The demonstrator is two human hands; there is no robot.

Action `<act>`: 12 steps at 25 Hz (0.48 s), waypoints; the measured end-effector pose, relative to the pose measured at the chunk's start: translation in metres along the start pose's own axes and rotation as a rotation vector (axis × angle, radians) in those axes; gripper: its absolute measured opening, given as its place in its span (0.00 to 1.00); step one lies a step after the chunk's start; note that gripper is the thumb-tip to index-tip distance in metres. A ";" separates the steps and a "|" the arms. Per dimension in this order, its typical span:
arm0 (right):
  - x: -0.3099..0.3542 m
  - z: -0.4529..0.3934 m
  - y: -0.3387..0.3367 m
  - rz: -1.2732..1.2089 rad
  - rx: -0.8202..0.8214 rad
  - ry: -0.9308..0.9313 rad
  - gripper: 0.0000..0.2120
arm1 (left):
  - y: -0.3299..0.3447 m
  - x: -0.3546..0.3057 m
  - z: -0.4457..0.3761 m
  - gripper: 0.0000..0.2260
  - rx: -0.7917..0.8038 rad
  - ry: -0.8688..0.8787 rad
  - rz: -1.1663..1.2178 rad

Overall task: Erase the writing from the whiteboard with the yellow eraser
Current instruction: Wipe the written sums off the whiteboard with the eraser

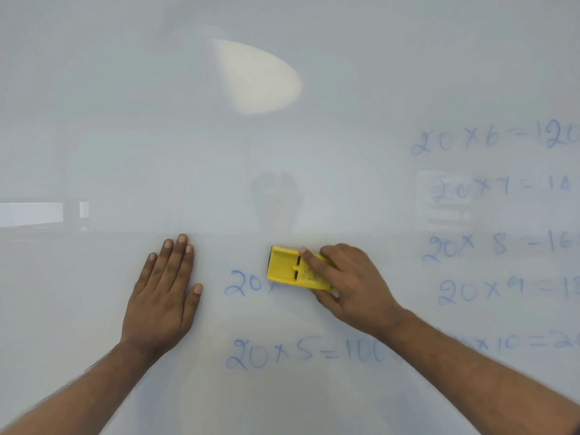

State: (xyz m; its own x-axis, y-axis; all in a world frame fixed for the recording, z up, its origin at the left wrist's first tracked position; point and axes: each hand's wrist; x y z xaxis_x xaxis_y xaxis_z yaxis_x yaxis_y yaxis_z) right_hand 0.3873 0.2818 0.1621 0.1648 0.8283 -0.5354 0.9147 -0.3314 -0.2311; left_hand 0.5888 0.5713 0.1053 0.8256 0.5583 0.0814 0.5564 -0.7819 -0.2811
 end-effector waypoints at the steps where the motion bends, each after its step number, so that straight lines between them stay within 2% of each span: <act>1: 0.007 0.006 0.002 -0.004 0.018 -0.047 0.27 | 0.001 0.000 0.001 0.29 -0.004 -0.004 0.000; 6: -0.005 0.027 -0.003 0.079 0.047 -0.286 0.26 | 0.002 0.000 0.011 0.29 -0.014 -0.025 0.002; 9: -0.020 0.014 -0.007 0.064 0.005 -0.138 0.26 | 0.003 -0.001 0.015 0.29 -0.018 -0.037 0.007; 12: -0.006 -0.010 -0.003 0.018 -0.044 0.041 0.26 | 0.004 -0.001 0.017 0.29 -0.018 -0.041 0.006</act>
State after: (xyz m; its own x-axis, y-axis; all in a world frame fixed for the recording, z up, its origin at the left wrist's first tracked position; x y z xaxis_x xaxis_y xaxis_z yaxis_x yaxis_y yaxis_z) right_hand 0.3872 0.2823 0.1746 0.1956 0.8403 -0.5056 0.9268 -0.3269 -0.1849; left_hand 0.5888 0.5729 0.0877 0.8246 0.5642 0.0406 0.5535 -0.7899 -0.2640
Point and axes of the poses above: each hand's wrist, its own z-axis away from the middle knuckle, its own y-axis out of the palm, x = y × z, and after that the axes turned 14 degrees about z, right-handed
